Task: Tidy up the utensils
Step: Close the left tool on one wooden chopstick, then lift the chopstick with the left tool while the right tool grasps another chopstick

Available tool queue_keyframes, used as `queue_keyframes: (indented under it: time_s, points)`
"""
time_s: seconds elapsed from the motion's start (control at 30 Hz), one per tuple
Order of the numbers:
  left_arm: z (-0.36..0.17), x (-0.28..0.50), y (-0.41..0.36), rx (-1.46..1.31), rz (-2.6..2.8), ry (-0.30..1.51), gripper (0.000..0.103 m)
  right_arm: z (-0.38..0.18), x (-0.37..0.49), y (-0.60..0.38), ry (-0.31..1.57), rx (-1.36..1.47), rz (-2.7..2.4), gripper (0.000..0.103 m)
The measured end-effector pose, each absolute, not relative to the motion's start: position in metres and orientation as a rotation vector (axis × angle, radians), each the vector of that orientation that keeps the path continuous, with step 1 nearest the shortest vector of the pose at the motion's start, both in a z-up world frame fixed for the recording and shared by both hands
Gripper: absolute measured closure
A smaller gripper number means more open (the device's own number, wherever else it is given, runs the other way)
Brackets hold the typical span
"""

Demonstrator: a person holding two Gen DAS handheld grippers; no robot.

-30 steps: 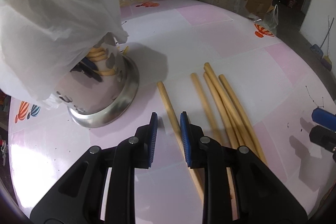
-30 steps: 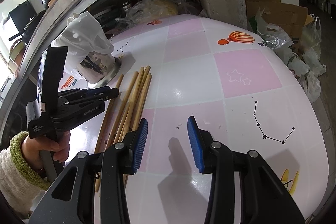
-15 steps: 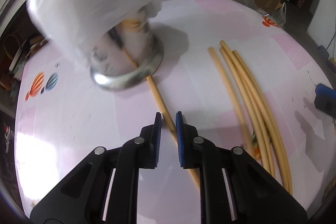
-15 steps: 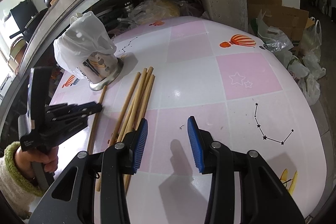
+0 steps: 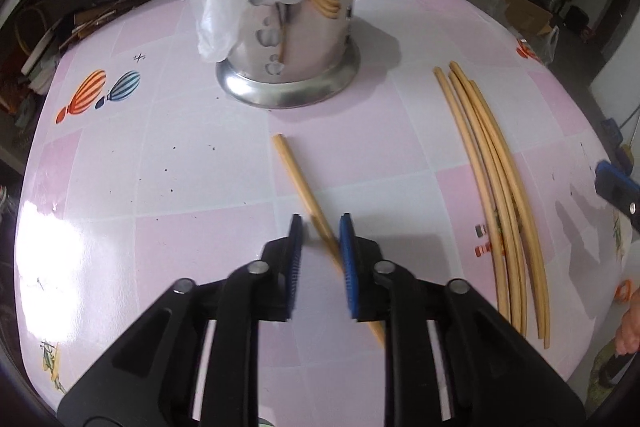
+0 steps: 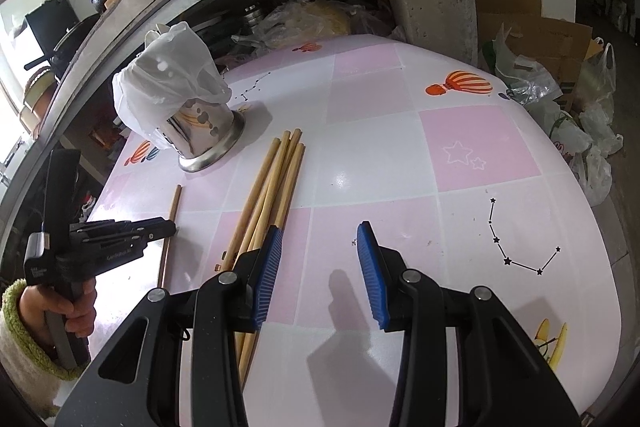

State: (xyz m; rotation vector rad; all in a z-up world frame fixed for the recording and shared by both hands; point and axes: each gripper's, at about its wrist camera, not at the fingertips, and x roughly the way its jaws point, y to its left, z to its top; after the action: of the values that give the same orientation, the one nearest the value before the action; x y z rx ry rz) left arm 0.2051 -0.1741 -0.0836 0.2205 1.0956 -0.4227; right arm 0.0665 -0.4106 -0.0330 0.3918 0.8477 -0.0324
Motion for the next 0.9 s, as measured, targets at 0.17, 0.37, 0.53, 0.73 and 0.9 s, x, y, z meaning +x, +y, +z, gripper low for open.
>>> queue_keyframes:
  time_s: [0.17, 0.37, 0.53, 0.73, 0.9]
  points:
    - [-0.082, 0.219, -0.171, 0.201, -0.381, 1.129, 0.079, -0.031, 0.066, -0.410, 0.846, 0.395, -0.033, 0.064]
    - [-0.081, 0.217, -0.185, 0.253, -0.344, 1.121, 0.084, -0.027, 0.066, -0.406, 0.839, 0.386, -0.020, 0.064]
    - [-0.081, 0.211, -0.193, 0.270, -0.316, 1.098, 0.093, -0.023, 0.064, -0.403, 0.834, 0.377, -0.016, 0.064]
    - [-0.084, 0.209, -0.191, 0.218, -0.282, 1.073, 0.096, -0.017, 0.058, -0.402, 0.830, 0.367, -0.024, 0.064]
    - [-0.081, 0.209, -0.176, 0.144, -0.295, 1.044, 0.098, -0.012, 0.058, -0.399, 0.831, 0.350, -0.024, 0.064]
